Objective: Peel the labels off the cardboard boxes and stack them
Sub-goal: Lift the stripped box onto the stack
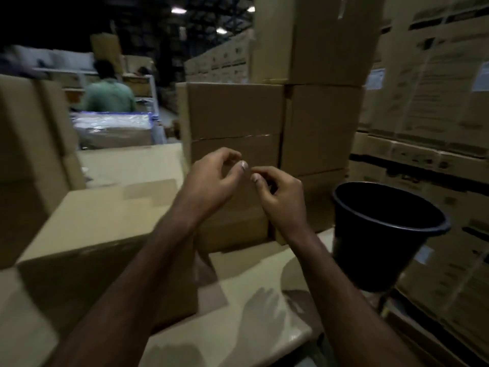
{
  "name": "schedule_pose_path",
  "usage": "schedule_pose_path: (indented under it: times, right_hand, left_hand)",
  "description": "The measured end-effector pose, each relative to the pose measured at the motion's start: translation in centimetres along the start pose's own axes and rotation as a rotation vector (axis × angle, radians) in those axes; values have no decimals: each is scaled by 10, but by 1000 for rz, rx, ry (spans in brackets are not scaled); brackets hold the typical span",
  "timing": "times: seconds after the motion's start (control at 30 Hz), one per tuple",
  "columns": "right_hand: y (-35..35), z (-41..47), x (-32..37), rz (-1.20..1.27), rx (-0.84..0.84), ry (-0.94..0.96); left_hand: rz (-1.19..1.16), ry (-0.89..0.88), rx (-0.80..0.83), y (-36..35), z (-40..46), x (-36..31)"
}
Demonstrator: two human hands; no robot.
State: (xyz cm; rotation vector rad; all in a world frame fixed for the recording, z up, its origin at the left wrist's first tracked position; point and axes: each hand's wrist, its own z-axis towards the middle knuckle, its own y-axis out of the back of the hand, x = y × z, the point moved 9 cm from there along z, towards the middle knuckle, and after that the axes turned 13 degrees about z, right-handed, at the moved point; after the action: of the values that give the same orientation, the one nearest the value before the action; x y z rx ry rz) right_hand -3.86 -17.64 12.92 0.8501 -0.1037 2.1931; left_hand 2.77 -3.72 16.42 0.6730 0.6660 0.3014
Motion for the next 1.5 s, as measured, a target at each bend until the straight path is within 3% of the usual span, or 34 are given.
schedule_pose_path:
  times: [0.17,0.33,0.53,0.73,0.9,1.1,1.33,1.5]
  right_hand:
    - [-102,-26,23,173,125,37]
    - [-153,-45,26,217,171,5]
    - [-181,-65,-2,271,177,-96]
    - [-178,-102,-26,257,121,-162]
    - [-184,-144,-72,440,142,-369]
    - [-200,-188,-120,487,360,-567]
    - [-209,-207,-136,412,465,-585]
    - [-216,-202,-138,380,446,-586]
  left_hand:
    - [142,190,-172,87,-55,81]
    - [404,358,-293,141,-112,139]
    - [600,569,-269,150,-158,192]
    - [367,645,-317,116,-201,235]
    - [82,751,-350,70,-241,278]
    - [-101,796,-265,32,-267,311]
    - [-219,806,-179,15,-274,324]
    - [-234,787,-240,23,-269,325]
